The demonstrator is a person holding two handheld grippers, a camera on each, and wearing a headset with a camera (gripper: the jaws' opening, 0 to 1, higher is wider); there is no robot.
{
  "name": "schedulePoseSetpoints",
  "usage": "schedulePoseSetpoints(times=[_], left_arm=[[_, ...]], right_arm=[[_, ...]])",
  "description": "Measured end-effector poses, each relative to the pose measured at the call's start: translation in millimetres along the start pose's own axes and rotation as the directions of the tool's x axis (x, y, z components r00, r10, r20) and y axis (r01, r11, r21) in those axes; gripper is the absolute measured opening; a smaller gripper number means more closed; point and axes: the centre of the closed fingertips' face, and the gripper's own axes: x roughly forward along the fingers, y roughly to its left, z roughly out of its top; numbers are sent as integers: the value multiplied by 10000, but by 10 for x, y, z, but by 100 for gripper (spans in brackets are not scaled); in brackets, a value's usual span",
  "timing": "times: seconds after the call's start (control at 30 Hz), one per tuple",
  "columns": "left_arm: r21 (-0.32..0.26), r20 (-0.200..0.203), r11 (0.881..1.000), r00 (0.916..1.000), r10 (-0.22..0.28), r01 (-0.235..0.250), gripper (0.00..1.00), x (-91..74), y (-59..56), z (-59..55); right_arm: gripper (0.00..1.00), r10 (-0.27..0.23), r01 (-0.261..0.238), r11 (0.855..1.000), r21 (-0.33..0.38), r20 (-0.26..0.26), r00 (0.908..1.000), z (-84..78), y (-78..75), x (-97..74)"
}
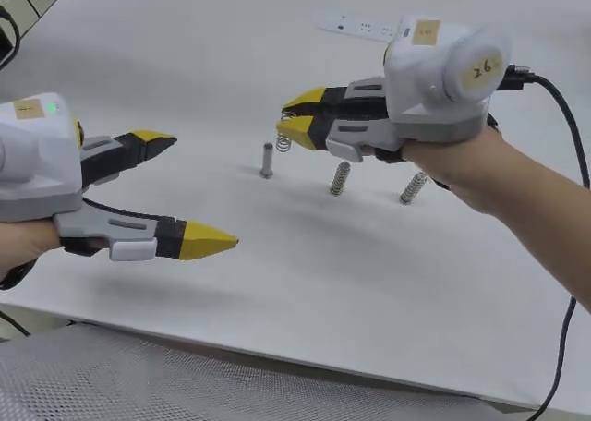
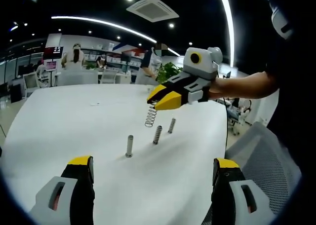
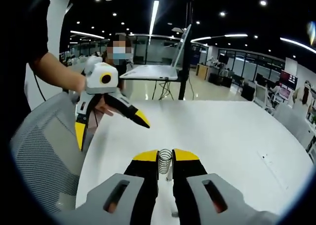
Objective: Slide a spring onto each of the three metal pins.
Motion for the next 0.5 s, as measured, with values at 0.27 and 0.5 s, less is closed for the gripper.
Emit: schedulePoseSetpoints(times=[0.27, 0.5], left_arm=[[-61, 14, 10000, 10000, 20, -20, 98, -9, 10, -15], [-134, 142, 9999, 9999, 12, -10, 98, -6, 6, 3]], right_arm=[[7, -184, 175, 9975, 683, 114, 9998, -35, -114, 109], [7, -427, 397, 9895, 1391, 185, 9989, -82, -240, 177]])
